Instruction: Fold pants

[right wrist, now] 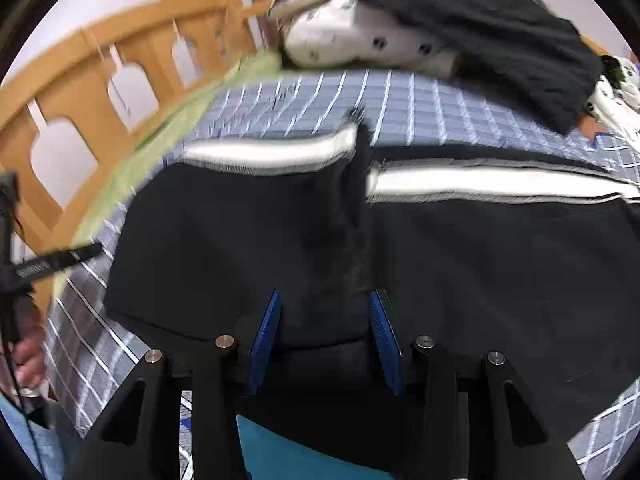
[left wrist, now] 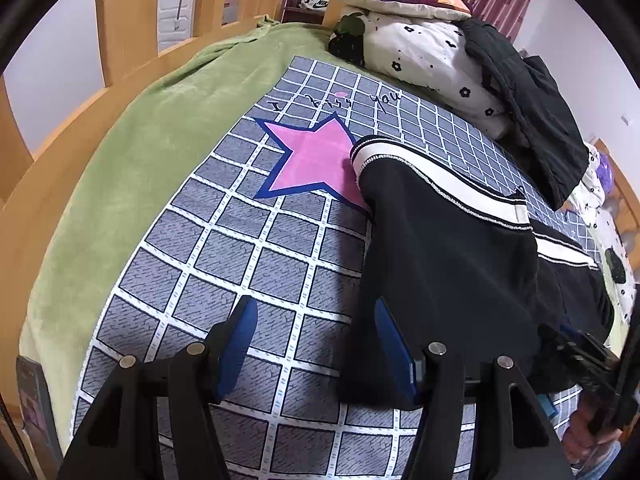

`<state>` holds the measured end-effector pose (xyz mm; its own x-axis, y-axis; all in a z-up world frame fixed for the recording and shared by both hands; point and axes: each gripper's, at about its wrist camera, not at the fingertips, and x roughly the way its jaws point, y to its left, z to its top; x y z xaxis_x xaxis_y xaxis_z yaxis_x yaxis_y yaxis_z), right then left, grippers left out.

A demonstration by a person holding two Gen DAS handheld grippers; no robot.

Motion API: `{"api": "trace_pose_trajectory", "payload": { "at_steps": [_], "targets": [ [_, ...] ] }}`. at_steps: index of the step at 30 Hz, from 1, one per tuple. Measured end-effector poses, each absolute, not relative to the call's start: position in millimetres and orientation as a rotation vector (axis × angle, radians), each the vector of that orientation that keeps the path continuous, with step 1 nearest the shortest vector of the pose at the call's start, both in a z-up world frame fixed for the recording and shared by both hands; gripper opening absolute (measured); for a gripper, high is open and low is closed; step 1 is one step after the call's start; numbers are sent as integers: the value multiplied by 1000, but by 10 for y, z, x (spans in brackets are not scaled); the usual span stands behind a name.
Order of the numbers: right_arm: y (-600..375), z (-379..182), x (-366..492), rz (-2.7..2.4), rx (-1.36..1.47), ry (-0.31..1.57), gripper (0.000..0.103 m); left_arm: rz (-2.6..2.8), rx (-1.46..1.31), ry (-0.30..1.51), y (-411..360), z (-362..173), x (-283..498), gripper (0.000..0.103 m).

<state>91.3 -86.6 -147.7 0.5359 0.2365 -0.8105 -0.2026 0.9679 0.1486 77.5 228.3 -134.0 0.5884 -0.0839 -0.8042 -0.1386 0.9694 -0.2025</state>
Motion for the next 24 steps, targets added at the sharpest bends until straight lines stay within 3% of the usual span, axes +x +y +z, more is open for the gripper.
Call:
{"api": "trace_pose_trajectory", "payload": {
  "at_steps": [5,6,7,10,15,20,24],
  "targets": [
    [-1016,-1739,929,249,160,1030,46,58,-202,917,2249,-1290,756,59],
    [-1050,-1747,924,255,187,1028,42,56,-201,914,2249,-1285,765,59],
    [-1042,-1755,921,265,195,1029,32,56,-202,913,2249,-1284,775,59],
    [-1054,-1704,895,282,190,1014,20,59,-209,921,2245,-1301,797,59],
    [-1241,-1459,719,368,314,928,19,54,-223,917,2267,-1300,786,59],
    [-1069,-1782,775,303,187,1014,25,34,-250,928,2261,-1327,802,59],
    [-1102,-1630,716,322,148,1003,30,51,-227,940,2253,-1357,800,59]
  ]
}}
